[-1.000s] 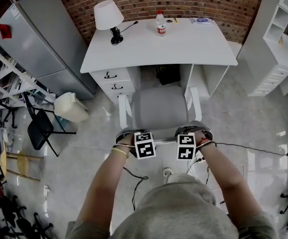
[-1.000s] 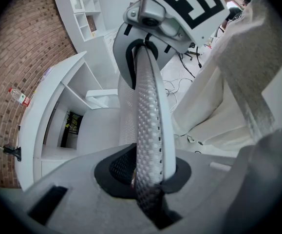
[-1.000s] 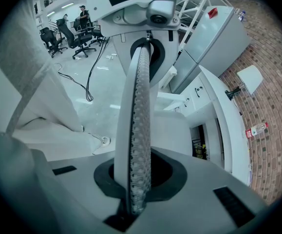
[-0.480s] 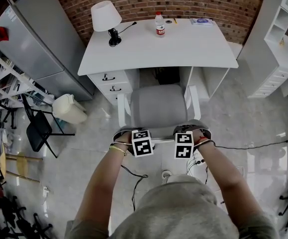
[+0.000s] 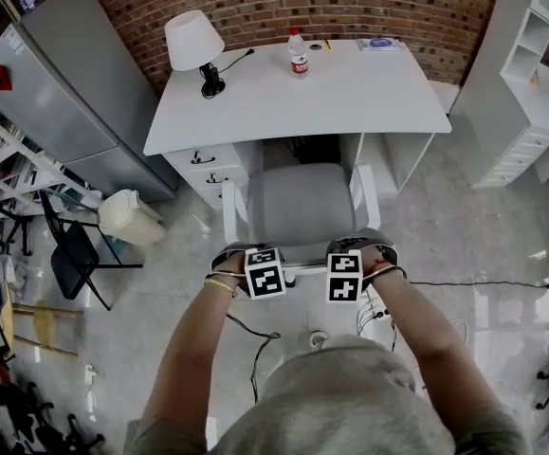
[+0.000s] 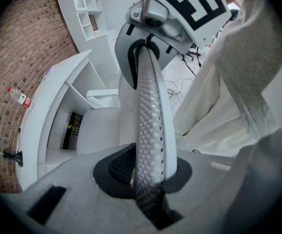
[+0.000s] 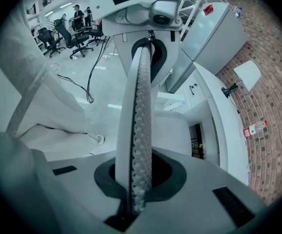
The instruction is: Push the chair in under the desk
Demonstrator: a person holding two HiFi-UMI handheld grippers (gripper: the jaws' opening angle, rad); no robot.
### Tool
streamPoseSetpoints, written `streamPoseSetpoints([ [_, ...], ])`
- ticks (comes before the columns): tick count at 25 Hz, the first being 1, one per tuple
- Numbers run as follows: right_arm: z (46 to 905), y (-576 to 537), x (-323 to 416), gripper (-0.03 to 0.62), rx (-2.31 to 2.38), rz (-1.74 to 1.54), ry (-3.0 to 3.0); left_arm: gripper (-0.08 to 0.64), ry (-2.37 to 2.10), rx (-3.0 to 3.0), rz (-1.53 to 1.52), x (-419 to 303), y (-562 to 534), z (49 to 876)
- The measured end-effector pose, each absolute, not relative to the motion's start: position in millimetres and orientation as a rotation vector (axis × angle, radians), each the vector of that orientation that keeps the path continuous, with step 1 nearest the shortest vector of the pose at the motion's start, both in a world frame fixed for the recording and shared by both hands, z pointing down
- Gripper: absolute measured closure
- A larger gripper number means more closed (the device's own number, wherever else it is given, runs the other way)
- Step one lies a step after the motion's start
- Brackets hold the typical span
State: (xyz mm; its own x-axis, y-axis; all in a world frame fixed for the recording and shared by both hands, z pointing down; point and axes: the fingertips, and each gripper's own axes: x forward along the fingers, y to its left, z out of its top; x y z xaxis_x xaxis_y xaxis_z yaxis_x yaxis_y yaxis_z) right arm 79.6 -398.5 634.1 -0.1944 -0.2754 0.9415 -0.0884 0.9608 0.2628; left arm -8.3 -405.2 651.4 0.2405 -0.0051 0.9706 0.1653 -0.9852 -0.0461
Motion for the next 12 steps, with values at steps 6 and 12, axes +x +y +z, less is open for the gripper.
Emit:
streamPoseSetpoints([
  [6,633,-414,82,0.572,0.281,-0.172,-1.763,0.489,-0.151,-2.353,-1.838,-6,-422,650],
  [12,632,-426,84,0.572,0.285,-0.165,-1.759,0.489,-0.154,-2.350,-1.834,-4,-435,649],
])
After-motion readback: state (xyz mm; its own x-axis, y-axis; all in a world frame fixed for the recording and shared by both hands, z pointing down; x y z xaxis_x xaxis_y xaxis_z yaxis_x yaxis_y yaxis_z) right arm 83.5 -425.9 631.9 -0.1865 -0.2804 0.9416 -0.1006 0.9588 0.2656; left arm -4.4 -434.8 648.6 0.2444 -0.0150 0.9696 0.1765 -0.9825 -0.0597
